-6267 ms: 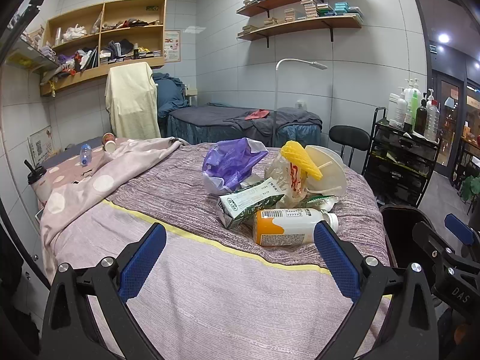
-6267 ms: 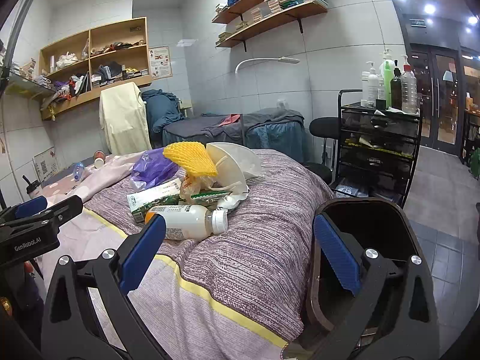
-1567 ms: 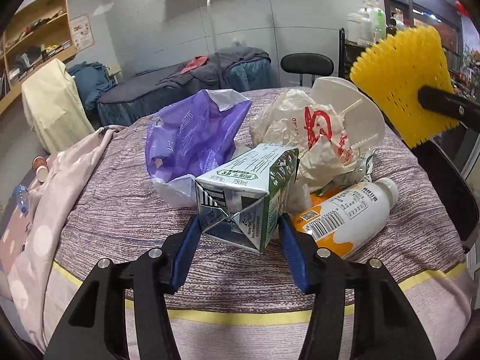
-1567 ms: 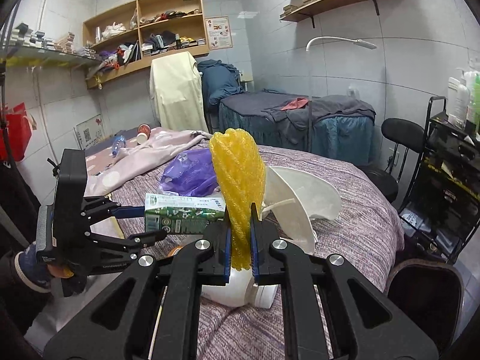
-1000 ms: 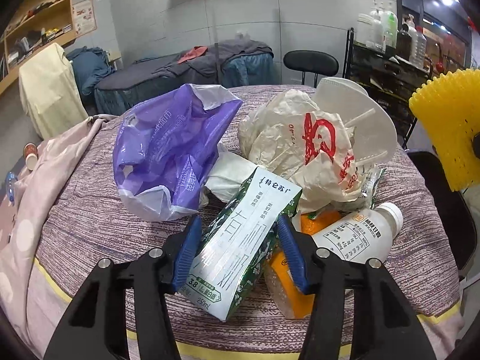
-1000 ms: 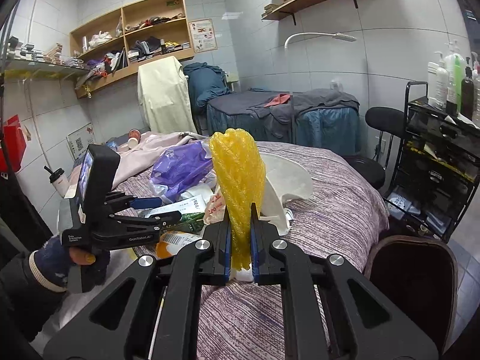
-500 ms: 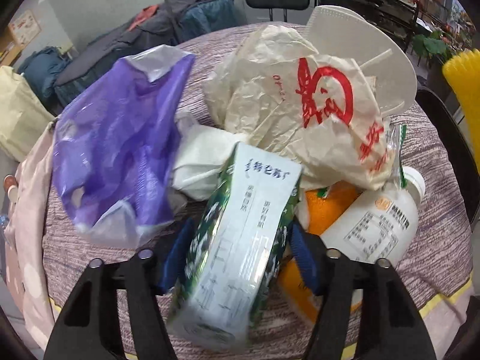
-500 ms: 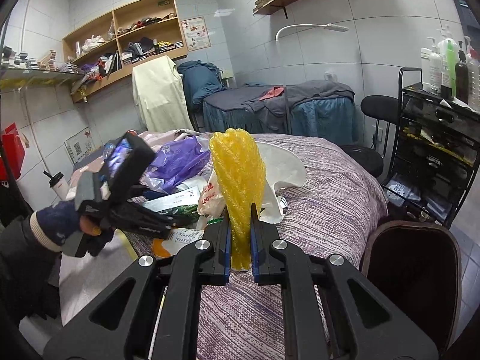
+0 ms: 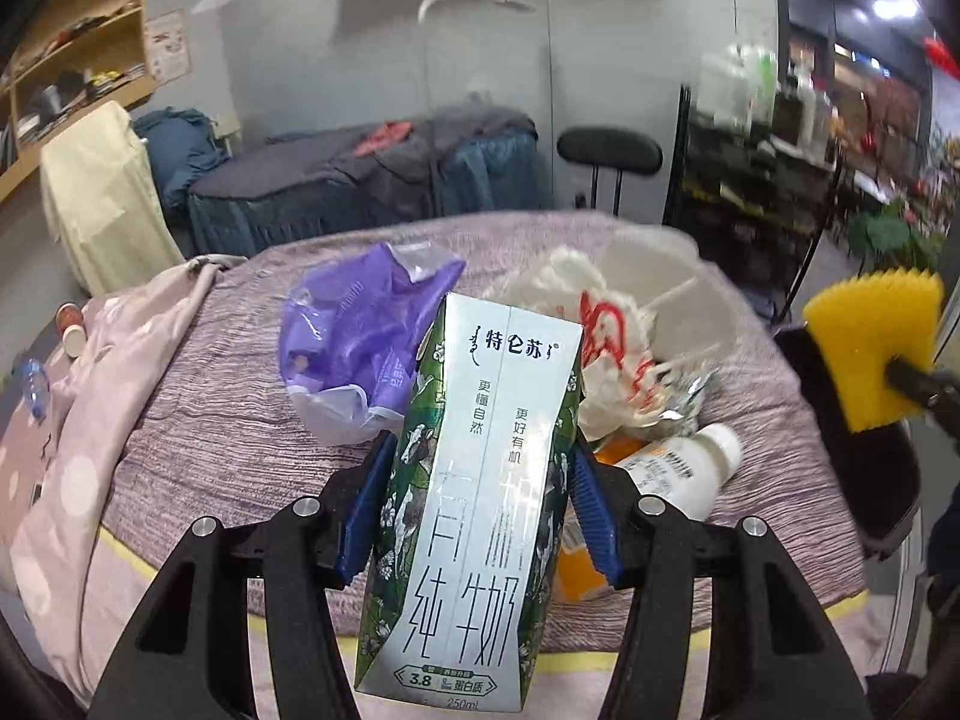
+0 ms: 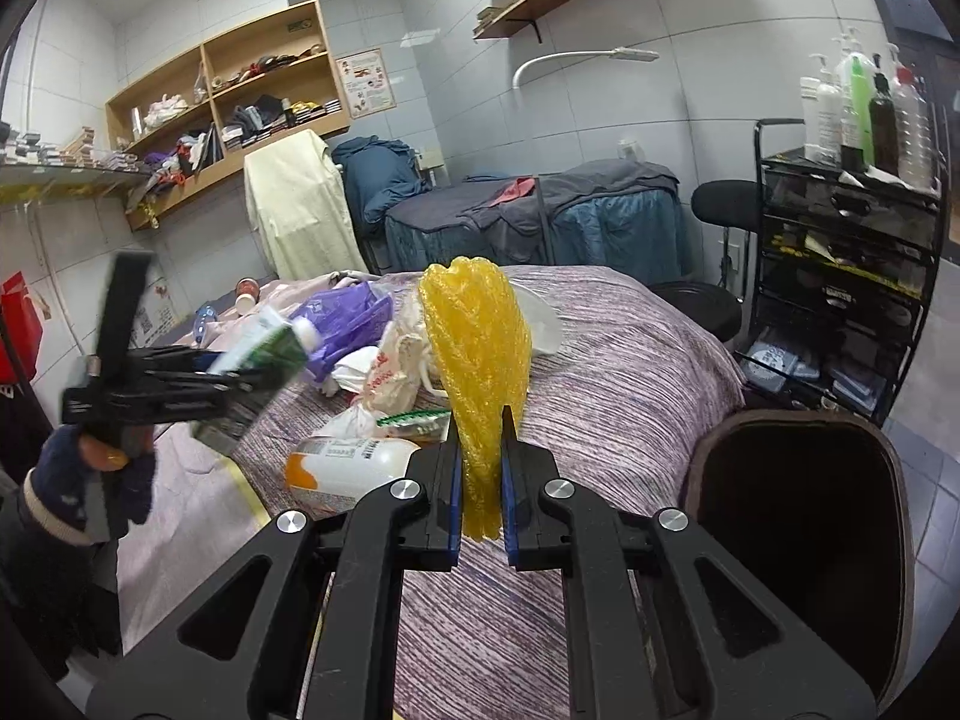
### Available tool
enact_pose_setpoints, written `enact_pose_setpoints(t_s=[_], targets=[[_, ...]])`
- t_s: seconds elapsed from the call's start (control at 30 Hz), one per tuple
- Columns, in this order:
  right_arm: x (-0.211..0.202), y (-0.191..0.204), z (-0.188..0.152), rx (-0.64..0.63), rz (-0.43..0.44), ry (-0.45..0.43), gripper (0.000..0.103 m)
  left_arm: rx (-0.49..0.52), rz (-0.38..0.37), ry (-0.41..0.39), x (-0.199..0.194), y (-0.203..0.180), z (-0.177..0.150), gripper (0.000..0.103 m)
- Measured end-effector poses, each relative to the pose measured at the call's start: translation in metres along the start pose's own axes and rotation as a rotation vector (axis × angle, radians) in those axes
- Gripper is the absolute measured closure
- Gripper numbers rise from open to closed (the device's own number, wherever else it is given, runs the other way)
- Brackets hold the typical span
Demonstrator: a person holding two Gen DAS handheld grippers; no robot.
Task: Collect trash
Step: 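Carry the yellow foam net with the right tool over the trash bin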
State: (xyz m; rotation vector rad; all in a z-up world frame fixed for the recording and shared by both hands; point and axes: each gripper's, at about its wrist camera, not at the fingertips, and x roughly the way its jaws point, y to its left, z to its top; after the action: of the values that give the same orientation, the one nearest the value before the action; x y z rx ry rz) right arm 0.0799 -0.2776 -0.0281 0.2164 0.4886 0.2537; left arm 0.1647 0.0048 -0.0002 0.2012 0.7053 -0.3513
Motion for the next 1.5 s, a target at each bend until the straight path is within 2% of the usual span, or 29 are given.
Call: enact_pose_setpoints(t_s=[0.13,0.33,0.47,0.63,0.7,0.73,0.77,0.87,1.0,1.13,1.23,1.37,1.5], targets=[[-0.012,-0.026,-0.011,0.054,-0.061,0.000,0.092,-0.029,-0.037,-0.074,-0.025,-0.022,-0.005,0.048],[-0.020,-0.082,-0.034,0.158,-0.189,0.057,0.092,-0.012,-0.169,-0.110,-0.032,-0.077,-0.006,0.048],[-0.014,-0.120,-0.056,0.255,-0.260,0.129,0.092,-0.001,-0.288,-0.093,-0.023,-0.117,-0.005,0.048],[-0.003,-0.155,-0.085,0.347,-0.318,0.215,0.090,0.027,-0.395,-0.048,-0.008,-0.164,-0.004,0.048],[-0.003,-0.162,-0.093,0.364,-0.340,0.222,0.077,0.041,-0.422,-0.032,-0.001,-0.183,-0.003,0.048],[-0.005,-0.164,-0.096,0.376,-0.354,0.220,0.053,0.051,-0.430,-0.024,0.004,-0.192,-0.002,0.048],[-0.009,-0.167,-0.098,0.391,-0.365,0.207,0.038,0.063,-0.442,-0.011,0.009,-0.202,-0.002,0.048],[-0.020,-0.173,-0.100,0.405,-0.398,0.175,0.038,0.076,-0.477,0.035,0.023,-0.225,-0.003,0.048],[-0.044,-0.179,-0.096,0.422,-0.455,0.111,0.038,0.111,-0.485,0.095,0.043,-0.256,-0.003,0.048],[-0.071,-0.183,-0.091,0.436,-0.530,0.033,0.032,0.122,-0.497,0.170,0.064,-0.279,-0.002,0.048],[-0.084,-0.193,-0.088,0.459,-0.563,-0.012,0.030,0.162,-0.479,0.215,0.079,-0.301,-0.004,0.048],[-0.096,-0.203,-0.085,0.484,-0.594,-0.036,0.029,0.206,-0.482,0.310,0.101,-0.328,-0.011,0.048],[-0.103,-0.212,-0.087,0.506,-0.611,-0.042,0.029,0.235,-0.460,0.369,0.117,-0.343,-0.016,0.048]])
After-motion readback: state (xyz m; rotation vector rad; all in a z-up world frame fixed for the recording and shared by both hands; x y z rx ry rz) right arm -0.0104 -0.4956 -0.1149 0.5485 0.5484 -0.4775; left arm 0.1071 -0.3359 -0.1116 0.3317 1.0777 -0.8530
